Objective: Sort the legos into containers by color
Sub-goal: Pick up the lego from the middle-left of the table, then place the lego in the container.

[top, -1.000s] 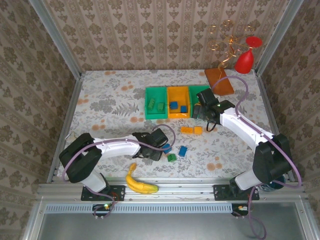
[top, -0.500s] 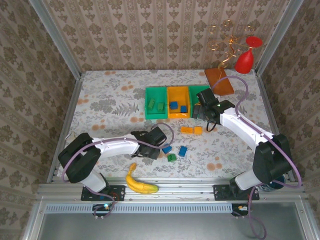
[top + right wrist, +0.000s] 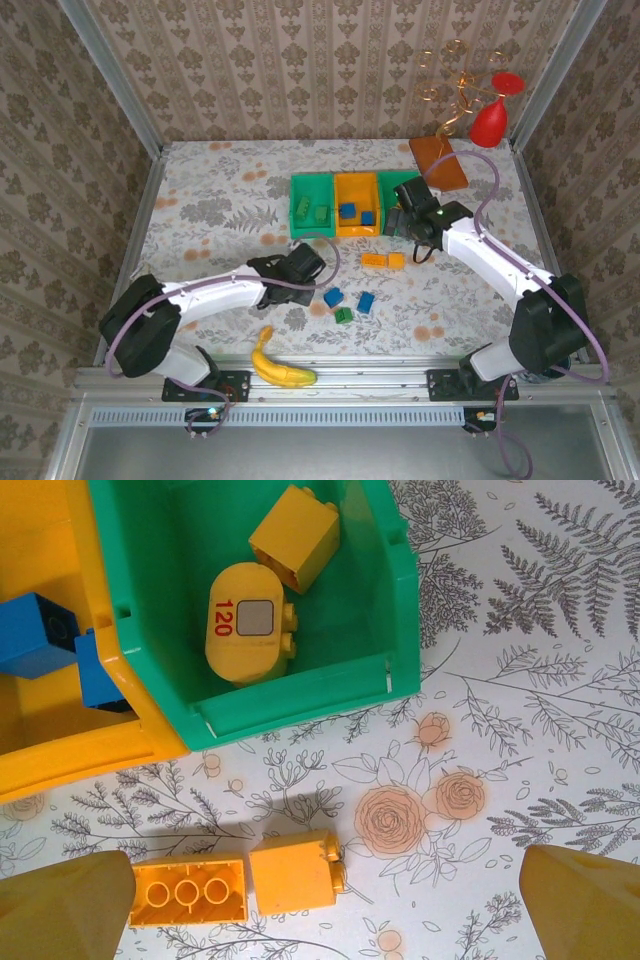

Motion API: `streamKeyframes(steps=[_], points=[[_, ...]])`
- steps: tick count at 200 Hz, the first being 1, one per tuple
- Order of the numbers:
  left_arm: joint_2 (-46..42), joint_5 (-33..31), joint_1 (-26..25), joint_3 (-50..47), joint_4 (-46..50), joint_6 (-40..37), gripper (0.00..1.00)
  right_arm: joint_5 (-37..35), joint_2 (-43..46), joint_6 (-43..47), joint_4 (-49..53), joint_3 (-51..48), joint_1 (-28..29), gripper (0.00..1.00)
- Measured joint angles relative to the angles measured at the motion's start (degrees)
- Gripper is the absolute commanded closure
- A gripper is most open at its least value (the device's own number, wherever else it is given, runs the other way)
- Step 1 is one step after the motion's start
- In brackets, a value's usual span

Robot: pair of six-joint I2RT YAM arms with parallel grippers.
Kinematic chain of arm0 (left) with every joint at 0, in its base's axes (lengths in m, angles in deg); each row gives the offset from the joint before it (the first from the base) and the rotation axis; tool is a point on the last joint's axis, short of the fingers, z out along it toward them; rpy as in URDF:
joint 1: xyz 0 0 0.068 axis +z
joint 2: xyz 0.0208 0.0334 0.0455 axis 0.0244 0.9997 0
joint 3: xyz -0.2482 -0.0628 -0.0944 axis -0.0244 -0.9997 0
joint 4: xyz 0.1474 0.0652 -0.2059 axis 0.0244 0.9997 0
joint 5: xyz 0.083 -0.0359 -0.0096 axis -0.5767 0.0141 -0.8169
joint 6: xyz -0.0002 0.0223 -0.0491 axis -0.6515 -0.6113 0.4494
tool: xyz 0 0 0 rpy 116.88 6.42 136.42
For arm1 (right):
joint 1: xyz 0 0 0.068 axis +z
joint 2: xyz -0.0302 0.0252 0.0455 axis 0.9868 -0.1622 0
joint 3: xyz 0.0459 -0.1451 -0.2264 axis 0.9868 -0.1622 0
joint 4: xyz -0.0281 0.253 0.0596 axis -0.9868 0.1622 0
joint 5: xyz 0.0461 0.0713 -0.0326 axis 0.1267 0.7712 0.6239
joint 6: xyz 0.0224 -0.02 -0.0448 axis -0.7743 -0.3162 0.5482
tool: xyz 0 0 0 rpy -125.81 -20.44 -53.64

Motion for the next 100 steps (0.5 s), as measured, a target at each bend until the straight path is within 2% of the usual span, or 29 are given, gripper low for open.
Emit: streamKeyframes(steps=[100], points=[[-0.63,-2.82,5.44,7.82,-6.08,-6.14,0.77,-0.22,0.33,-1.51,0.04,-1.70,2.38,0.00]])
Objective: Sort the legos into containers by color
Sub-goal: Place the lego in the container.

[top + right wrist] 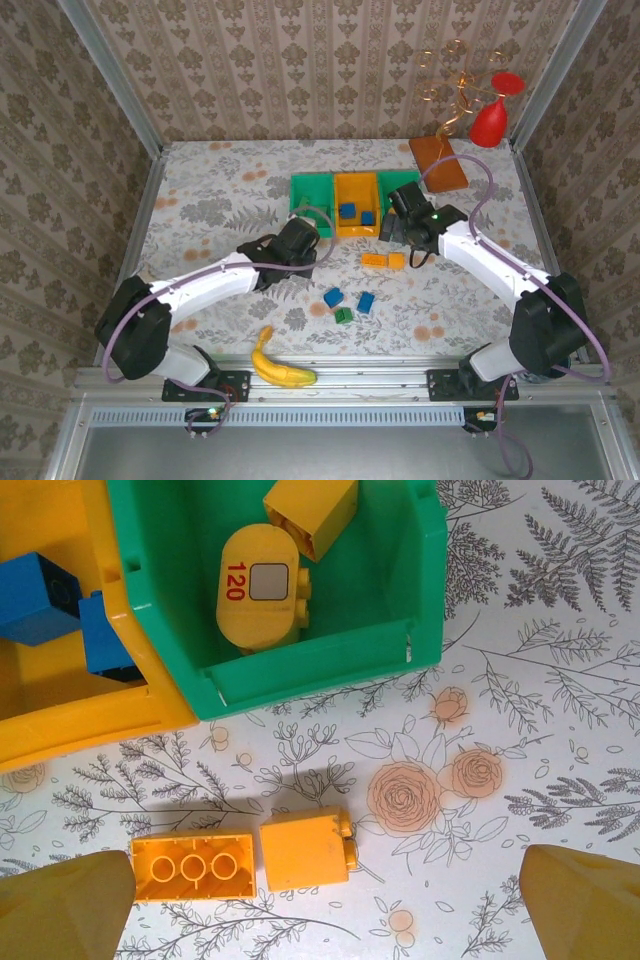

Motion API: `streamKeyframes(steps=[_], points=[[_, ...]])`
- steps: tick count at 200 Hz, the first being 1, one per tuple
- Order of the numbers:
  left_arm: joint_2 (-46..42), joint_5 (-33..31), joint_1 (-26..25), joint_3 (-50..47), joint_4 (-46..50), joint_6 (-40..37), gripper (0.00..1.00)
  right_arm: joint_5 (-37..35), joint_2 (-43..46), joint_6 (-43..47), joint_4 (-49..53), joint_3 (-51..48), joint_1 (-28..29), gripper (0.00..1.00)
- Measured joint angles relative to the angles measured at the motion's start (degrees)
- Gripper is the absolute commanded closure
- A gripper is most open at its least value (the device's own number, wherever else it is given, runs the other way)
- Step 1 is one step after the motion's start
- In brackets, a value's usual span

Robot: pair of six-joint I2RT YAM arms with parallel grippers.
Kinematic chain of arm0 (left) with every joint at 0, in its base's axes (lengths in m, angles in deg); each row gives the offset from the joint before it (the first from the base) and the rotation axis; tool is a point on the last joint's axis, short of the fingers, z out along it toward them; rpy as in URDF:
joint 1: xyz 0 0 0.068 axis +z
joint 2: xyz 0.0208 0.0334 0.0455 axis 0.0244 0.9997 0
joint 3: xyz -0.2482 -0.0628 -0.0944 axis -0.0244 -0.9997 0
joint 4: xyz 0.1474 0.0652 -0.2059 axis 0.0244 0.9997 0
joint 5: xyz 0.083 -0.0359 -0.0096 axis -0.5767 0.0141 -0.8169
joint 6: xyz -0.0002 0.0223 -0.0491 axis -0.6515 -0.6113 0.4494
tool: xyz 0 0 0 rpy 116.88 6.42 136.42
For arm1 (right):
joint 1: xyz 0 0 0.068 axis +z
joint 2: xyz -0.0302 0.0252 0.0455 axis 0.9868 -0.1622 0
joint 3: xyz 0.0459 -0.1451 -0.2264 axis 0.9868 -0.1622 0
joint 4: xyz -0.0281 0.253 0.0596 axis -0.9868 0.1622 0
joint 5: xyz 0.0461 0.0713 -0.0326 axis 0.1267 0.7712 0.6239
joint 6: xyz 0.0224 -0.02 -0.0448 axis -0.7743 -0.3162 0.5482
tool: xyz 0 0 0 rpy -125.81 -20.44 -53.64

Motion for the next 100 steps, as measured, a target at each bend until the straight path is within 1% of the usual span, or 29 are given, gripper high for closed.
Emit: streamKeyframes(steps=[45,100], points=[[1.09,-0.22,1.95,3.93,-3.82,-3.67,0.77,-0.48,1.38,-1.07,0.00,-1.09,0.83,0.00],[7.39,0.81,5.16,9.86,-6.99,-7.54,0.78,-1.07,1.77,-1.53,-0.02,-1.29,2.10,0.00]])
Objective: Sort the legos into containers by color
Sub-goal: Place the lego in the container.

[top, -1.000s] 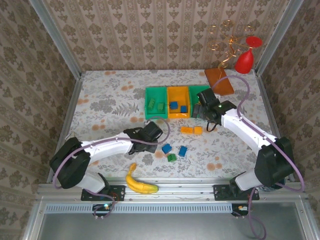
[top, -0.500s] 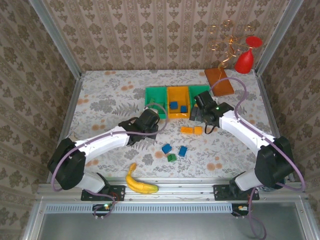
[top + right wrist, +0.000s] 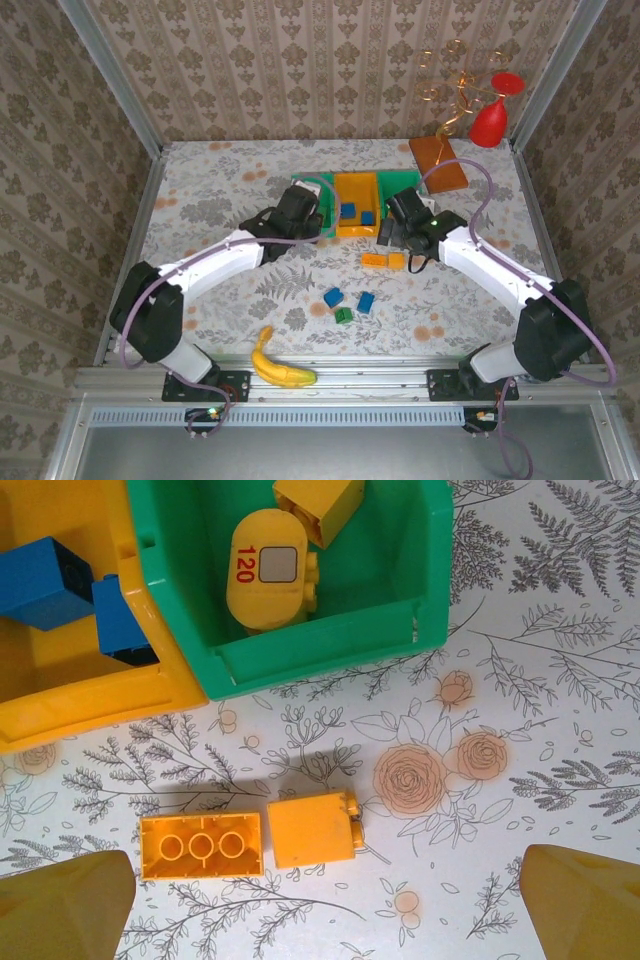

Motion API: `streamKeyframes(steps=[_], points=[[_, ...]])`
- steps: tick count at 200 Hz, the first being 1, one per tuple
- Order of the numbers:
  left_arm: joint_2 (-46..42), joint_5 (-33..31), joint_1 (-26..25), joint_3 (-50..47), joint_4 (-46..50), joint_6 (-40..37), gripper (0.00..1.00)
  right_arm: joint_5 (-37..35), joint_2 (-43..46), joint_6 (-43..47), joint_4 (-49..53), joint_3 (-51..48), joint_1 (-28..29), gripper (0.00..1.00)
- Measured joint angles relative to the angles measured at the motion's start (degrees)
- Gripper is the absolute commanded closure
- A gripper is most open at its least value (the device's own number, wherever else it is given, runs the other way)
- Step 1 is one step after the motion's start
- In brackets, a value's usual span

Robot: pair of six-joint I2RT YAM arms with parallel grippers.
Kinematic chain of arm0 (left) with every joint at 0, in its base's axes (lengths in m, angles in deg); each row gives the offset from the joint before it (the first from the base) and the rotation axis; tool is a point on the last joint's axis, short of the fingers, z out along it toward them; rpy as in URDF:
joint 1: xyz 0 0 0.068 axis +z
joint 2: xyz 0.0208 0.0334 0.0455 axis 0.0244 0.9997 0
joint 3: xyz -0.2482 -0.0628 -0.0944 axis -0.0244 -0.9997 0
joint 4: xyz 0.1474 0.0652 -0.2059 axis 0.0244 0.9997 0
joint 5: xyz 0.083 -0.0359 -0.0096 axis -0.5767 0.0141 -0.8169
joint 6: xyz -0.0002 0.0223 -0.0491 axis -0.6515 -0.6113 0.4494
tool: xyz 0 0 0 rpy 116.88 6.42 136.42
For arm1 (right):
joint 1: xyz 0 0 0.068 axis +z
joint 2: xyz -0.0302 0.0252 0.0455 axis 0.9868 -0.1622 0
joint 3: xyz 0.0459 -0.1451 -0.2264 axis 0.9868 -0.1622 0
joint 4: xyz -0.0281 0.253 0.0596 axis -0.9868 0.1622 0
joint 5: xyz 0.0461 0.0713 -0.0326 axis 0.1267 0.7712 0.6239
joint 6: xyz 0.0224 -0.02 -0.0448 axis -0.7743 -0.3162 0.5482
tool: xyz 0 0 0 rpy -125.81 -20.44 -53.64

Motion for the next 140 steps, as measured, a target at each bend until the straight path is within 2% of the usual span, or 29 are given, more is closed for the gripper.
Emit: streamKeyframes(steps=[103,140], points=[[15.63,2.43,5.31,14.01,-0.31,-3.54,0.74,-0.24,0.00,-1.29,0.09,0.00,2.75,0.00],[17.81,2.97,6.40,15.19,0.22,-3.56,0.65,-0.24,0.00,-1.66,0.76,-0.07,3.50,0.00]])
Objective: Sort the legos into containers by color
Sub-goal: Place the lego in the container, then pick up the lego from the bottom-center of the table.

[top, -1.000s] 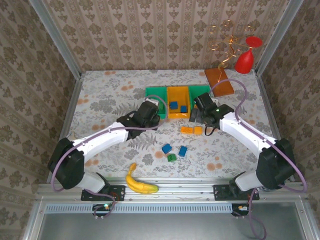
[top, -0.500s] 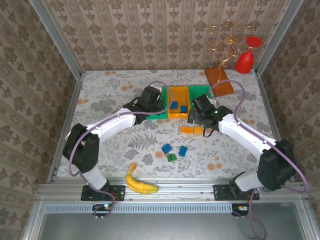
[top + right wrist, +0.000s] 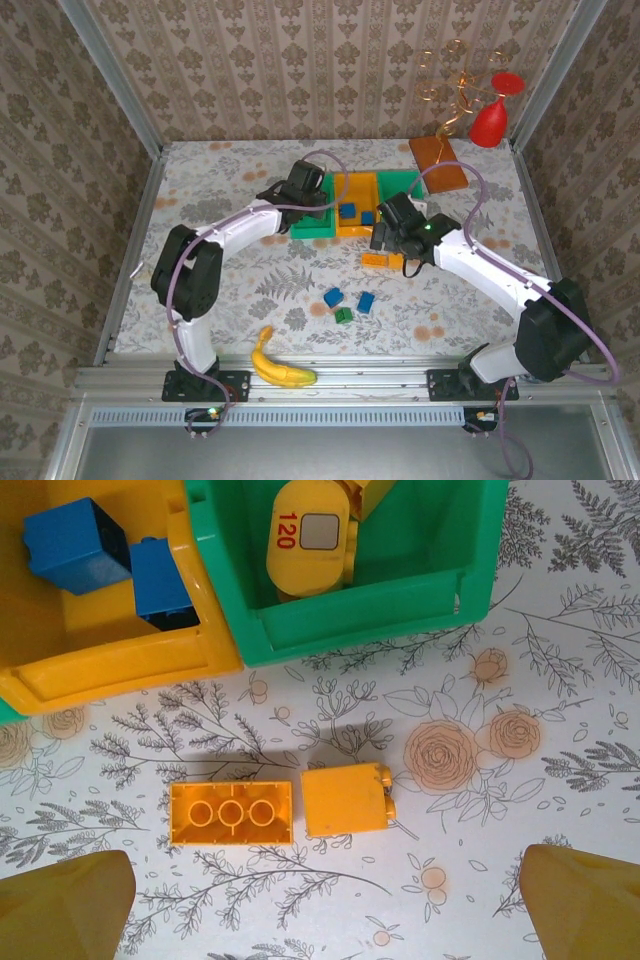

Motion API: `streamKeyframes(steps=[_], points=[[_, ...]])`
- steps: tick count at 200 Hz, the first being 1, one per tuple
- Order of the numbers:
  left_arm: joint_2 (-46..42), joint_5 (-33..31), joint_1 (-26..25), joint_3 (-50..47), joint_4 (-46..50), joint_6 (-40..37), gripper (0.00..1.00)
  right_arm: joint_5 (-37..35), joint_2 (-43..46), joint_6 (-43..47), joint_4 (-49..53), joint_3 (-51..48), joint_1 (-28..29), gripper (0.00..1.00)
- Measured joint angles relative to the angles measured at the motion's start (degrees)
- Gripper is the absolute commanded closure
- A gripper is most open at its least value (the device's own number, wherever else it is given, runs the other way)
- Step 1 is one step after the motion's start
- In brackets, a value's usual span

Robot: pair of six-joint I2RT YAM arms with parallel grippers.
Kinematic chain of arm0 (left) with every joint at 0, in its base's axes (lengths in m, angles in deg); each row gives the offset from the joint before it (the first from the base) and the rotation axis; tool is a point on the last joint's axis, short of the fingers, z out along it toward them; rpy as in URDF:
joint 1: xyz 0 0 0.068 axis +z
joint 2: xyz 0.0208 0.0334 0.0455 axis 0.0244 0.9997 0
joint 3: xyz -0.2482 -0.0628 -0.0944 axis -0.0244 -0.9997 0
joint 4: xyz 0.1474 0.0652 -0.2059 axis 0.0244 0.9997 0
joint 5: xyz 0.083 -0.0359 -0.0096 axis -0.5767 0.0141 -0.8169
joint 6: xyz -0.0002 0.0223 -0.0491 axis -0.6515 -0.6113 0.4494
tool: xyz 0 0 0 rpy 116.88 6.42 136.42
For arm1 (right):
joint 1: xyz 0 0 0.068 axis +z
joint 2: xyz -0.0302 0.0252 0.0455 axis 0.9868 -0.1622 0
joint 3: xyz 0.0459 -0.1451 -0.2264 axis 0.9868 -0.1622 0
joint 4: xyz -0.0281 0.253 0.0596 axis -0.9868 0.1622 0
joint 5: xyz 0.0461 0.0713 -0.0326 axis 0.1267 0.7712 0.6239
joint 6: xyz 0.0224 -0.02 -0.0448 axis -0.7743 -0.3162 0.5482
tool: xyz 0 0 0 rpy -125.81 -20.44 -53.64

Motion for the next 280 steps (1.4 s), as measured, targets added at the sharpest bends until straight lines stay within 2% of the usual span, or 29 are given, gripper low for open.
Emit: streamKeyframes(steps=[26,62,132,180,216,268,280], points=[[0.11,0.42,0.63,0.55,0.02,-0.15,0.55,-0.02,0.00,-0.20,0.39,-0.52,0.28,0.00],[0.11,0.70,0.76,0.94,0.02,-0.26,0.46,-0.15,0.00,-0.85,0.59,-0.79,0.76,0.00],[-1.27,1.38,0.74,0.90,0.11,-0.22,0.38,-0.20,0.00,-1.09,0.63,-0.79,1.68,0.00],[-10.43,2.16,0.74,-1.46,0.02,0.22,0.31,-0.72,-0.02,-2.38,1.66,-0.79,2.47,0.00],[-17.99,2.14,0.74,-5.90,0.02,1.40,0.21,-0.92,-0.02,-3.37,1.88,-1.33,3.21,0.00],[-26.91,0.81,0.76,-14.45,0.15,3.82,0.01,-0.52,-1.77,-4.04,1.86,-1.49,4.28,0.00],[-28.98,0.17,0.83,-16.31,0.42,4.35,0.00,-0.07,-2.38,-4.04,1.84,-1.49,4.33,0.00]])
